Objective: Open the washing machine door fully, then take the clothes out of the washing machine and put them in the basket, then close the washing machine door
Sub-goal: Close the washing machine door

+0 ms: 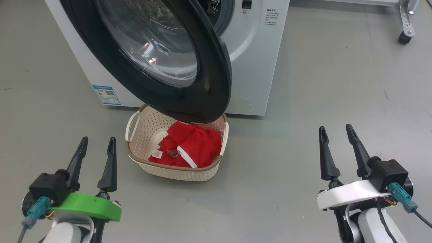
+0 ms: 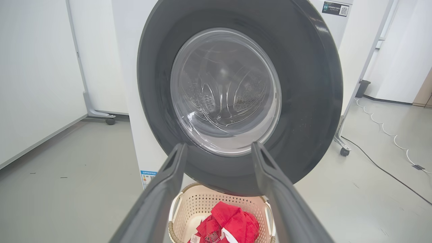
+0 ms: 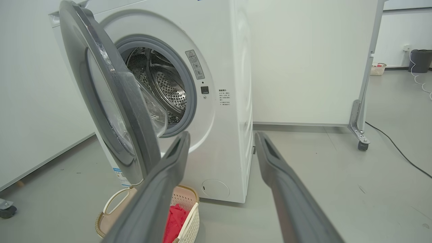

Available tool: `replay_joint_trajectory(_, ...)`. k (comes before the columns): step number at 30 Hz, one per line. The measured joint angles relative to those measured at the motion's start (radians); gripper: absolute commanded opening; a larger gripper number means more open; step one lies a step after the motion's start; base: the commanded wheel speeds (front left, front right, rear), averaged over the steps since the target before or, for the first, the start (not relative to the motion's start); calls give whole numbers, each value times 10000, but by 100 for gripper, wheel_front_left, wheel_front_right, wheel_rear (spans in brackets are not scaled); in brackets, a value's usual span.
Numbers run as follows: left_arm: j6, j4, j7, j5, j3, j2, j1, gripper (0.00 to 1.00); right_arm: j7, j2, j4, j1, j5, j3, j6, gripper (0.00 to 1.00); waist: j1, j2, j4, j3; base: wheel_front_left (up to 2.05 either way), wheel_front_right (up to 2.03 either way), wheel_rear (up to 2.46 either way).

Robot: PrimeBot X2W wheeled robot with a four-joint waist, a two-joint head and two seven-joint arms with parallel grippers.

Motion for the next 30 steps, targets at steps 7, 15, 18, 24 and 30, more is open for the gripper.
replay_joint_trajectory(7,-98,-56,0,290,94,-113,175,100,0,36,27,1,-71,6,10,100,0,0,-32,-27,0,0,0)
replay_joint_trajectory(15,-182,-59,0,407,213,-251,297,100,0,56,54,1,-73,6,40,100,0,0,-71,-42,0,0,0)
replay_joint_trajectory(18,-230,-59,0,456,234,-324,312,100,0,59,59,1,-75,4,94,100,0,0,-83,-46,0,0,0)
replay_joint_trajectory(24,-272,-71,0,593,337,-431,317,100,0,67,61,1,-88,2,96,100,0,0,-90,-35,0,0,0)
replay_joint_trajectory(30,-347,-71,0,617,489,-520,337,100,0,102,61,1,-104,-38,96,100,0,0,-78,-1,0,0,0)
